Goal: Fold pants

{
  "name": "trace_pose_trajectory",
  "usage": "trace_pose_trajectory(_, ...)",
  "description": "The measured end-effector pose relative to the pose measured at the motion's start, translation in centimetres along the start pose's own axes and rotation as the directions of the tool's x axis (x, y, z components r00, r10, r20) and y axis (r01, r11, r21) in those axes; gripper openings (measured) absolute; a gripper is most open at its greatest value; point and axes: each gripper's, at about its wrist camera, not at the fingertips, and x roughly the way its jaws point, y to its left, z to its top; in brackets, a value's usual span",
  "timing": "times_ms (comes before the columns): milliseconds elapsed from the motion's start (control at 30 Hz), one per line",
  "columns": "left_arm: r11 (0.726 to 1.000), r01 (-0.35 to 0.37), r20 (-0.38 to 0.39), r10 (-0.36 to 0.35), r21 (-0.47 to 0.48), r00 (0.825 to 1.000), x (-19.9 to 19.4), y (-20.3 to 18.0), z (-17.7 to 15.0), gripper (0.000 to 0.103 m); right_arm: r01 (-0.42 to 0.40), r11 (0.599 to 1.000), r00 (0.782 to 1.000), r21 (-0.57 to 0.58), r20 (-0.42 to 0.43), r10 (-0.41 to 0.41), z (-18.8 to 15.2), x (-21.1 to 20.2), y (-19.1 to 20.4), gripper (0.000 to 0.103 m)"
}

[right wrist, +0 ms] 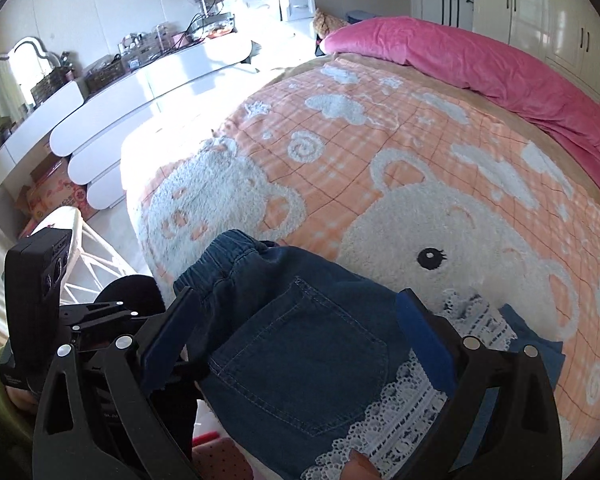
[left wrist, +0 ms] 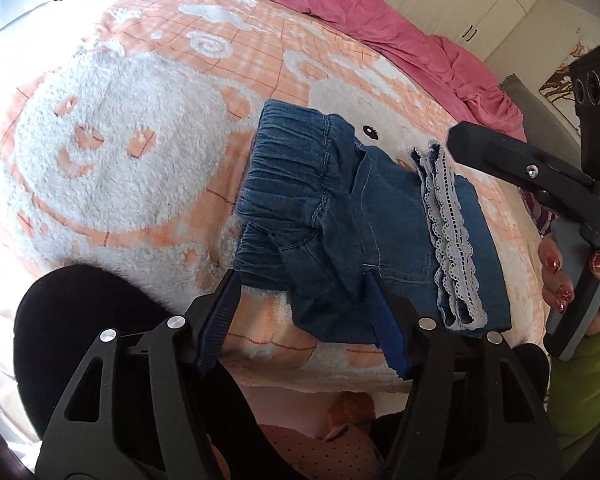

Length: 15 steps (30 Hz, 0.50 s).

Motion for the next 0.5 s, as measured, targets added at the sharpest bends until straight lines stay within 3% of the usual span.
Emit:
trace_pose_trajectory(333, 0.998, 0.041, 0.013, -0.04, -0.043, 0.999, 1.1, 0.9, -0.2, 0.056, -0.108, 0.994, 0.986, -0.02, -0.127, 0.104, 2.1, 6.4, 1.2, 0.097)
trace_pose_trajectory(500, 0.997, 0.057, 0.03, -0.055, -0.052, 0.998, 1.5, 0.9, 0.0, 0.056, -0.187, 0.982, 0.961, -0.015, -0.213, 0.179, 3.1, 9.7, 0.9, 0.097)
